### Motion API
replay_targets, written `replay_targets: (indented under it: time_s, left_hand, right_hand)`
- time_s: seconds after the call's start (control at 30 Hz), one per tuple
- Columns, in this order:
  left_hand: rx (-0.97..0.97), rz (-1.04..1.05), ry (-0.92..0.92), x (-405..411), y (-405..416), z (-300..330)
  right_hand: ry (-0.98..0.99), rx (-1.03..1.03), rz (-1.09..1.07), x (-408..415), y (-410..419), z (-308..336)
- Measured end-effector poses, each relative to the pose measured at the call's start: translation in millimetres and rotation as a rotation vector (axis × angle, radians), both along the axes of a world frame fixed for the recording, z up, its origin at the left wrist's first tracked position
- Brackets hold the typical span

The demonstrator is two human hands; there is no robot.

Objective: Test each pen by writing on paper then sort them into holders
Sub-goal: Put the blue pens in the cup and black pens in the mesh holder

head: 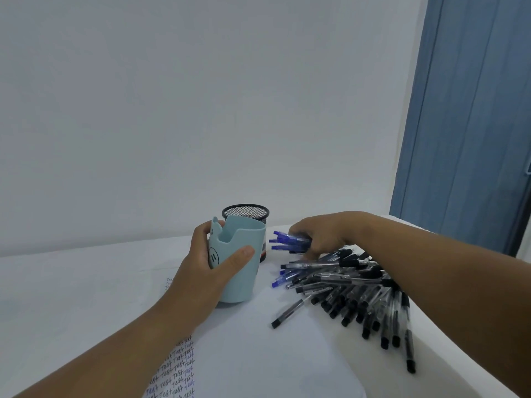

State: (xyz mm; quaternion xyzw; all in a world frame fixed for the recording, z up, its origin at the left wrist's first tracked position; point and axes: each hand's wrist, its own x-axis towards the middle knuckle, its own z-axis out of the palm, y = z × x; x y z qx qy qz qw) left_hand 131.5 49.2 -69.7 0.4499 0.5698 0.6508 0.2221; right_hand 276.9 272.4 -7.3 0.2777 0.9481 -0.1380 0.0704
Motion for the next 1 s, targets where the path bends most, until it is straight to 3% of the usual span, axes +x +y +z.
replay_targets:
  time_s: [0.63, 0.83, 1.0]
  left_hand:
    - [-0.004, -0.014, -0.019, 1.2, -3.4, 3.9]
    - [0.007, 0.009, 0.010, 3.3, -5.3, 4.1]
    - [0.028, 0.069, 0.089, 4.7, -6.7, 3.8]
  right_hand:
    - [0.288, -0.119, -0.015, -0.4, -7.9, 4.5]
    - [0.748, -0.258, -0.033, -6.2, -11.3, 21.6]
    - [1.207, -0.493, -0.096, -17.6, -41.5, 45.2]
